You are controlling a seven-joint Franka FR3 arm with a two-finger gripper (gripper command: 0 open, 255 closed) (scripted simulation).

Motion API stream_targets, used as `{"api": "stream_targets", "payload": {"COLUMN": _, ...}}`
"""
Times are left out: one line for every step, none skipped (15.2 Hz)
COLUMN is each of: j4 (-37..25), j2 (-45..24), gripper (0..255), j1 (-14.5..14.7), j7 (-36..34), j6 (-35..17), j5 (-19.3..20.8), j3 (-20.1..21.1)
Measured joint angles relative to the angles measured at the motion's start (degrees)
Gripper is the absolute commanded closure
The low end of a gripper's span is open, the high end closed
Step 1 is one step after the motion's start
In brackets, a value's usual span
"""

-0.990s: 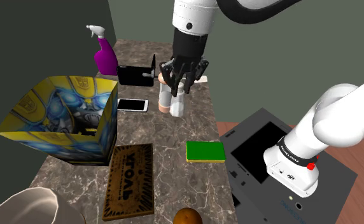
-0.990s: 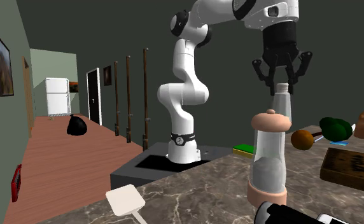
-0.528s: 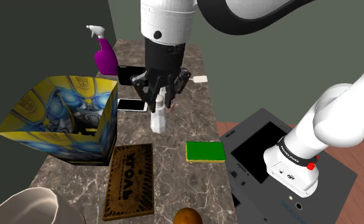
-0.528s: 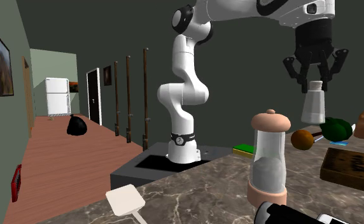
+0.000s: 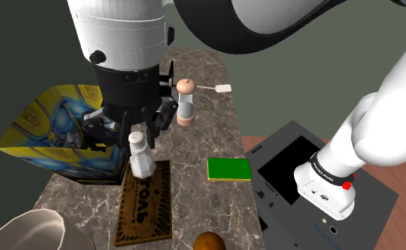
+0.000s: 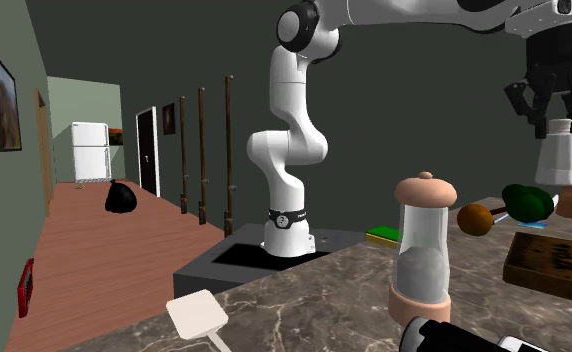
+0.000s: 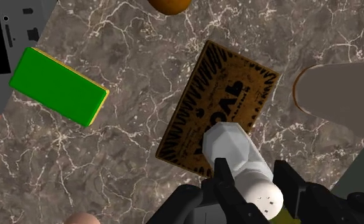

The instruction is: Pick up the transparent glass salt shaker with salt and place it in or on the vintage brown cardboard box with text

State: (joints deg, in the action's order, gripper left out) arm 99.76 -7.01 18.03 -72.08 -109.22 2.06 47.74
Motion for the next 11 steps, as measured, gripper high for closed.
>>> {"api": "stream_targets", "payload": {"j4": -1.52, "j2": -2.06, "gripper": 255, "j1": 1.07, "j7": -1.67, "j6": 0.07, "j5": 1.77, "j3": 0.19}}
{"api": "stream_targets", "payload": {"j4": -1.83, "j2": -2.88, "gripper": 255, "j1": 1.62, "j7": -2.55, "j6": -0.20, "j5": 2.49, "j3": 0.23}}
{"api": "stream_targets", "payload": {"j4": -1.80, "j2": -3.57, "gripper": 255, "j1": 1.98, "j7": -3.07, "j6": -0.71, "j5": 3.08, "j3": 0.19}}
{"api": "stream_targets", "payload": {"j4": -1.22, "j2": -3.71, "gripper": 255, "j1": 2.07, "j7": -3.28, "j6": -1.38, "j5": 3.23, "j3": 0.18}}
{"api": "stream_targets", "payload": {"j4": -0.71, "j2": -3.96, "gripper": 255, "j1": 2.14, "j7": -3.42, "j6": -2.07, "j5": 3.45, "j3": 0.13}}
{"api": "stream_targets", "payload": {"j4": -0.03, "j2": -4.14, "gripper": 255, "j1": 2.23, "j7": -3.59, "j6": -2.87, "j5": 3.63, "j3": 0.10}}
{"api": "stream_targets", "payload": {"j4": 0.89, "j2": -4.07, "gripper": 255, "j1": 2.14, "j7": -3.56, "j6": -3.73, "j5": 3.59, "j3": 0.08}}
{"api": "stream_targets", "payload": {"j4": 1.03, "j2": -4.64, "gripper": 255, "j1": 2.32, "j7": -3.77, "j6": -4.27, "j5": 4.05, "j3": -0.04}}
{"api": "stream_targets", "payload": {"j4": 2.04, "j2": -4.45, "gripper": 255, "j1": 2.23, "j7": -3.78, "j6": -5.14, "j5": 3.95, "j3": -0.02}}
{"api": "stream_targets", "payload": {"j4": 2.64, "j2": -4.56, "gripper": 255, "j1": 2.25, "j7": -3.86, "j6": -5.82, "j5": 4.07, "j3": -0.06}}
{"api": "stream_targets", "payload": {"j4": 3.13, "j2": -4.85, "gripper": 255, "j1": 2.28, "j7": -3.92, "j6": -6.51, "j5": 4.31, "j3": -0.15}}
